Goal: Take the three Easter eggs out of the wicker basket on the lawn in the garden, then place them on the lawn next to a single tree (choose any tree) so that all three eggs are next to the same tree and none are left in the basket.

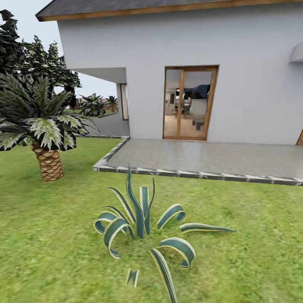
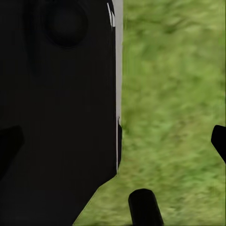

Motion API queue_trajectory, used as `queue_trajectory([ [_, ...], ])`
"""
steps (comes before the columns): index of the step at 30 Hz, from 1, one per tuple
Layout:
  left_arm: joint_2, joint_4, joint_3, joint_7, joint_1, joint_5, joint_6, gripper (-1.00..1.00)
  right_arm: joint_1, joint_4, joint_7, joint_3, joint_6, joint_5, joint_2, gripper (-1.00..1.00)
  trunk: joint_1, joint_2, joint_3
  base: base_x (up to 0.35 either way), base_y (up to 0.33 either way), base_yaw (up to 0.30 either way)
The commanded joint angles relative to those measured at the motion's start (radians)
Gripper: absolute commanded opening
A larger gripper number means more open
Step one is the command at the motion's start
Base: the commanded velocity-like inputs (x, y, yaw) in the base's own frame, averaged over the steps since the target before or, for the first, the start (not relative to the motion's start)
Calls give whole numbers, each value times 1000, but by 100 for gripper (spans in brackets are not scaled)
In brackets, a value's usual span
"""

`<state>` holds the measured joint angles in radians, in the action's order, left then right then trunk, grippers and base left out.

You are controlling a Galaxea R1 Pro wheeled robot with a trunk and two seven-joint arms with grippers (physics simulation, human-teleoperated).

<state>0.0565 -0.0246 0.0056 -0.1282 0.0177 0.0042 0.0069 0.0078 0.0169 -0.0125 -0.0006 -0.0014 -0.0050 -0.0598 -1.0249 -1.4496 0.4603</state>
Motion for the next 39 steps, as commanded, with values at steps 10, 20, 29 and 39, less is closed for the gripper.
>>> queue_trajectory([
  [10, 0, -3, 1, -3, 1, 0, 1, 100, 0, 0, -1, 2, 2, 0, 1, 100, 0, 0, 1, 0, 315, 0],
  [20, 0, -3, 1, -2, 1, 0, 1, 100, 0, 0, -1, 1, 0, 0, 1, 100, 0, 0, 1, 0, 295, 0],
  [29, 0, -3, 1, -2, 1, 1, 1, 100, 0, 0, -2, -2, 0, -2, 3, 100, 0, 0, 1, 0, 274, 31],
  [39, 0, -3, 2, 0, 1, 6, -1, 100, 0, 0, -3, -5, 0, -4, 3, 100, 0, 0, 1, 0, 65, 240],
])
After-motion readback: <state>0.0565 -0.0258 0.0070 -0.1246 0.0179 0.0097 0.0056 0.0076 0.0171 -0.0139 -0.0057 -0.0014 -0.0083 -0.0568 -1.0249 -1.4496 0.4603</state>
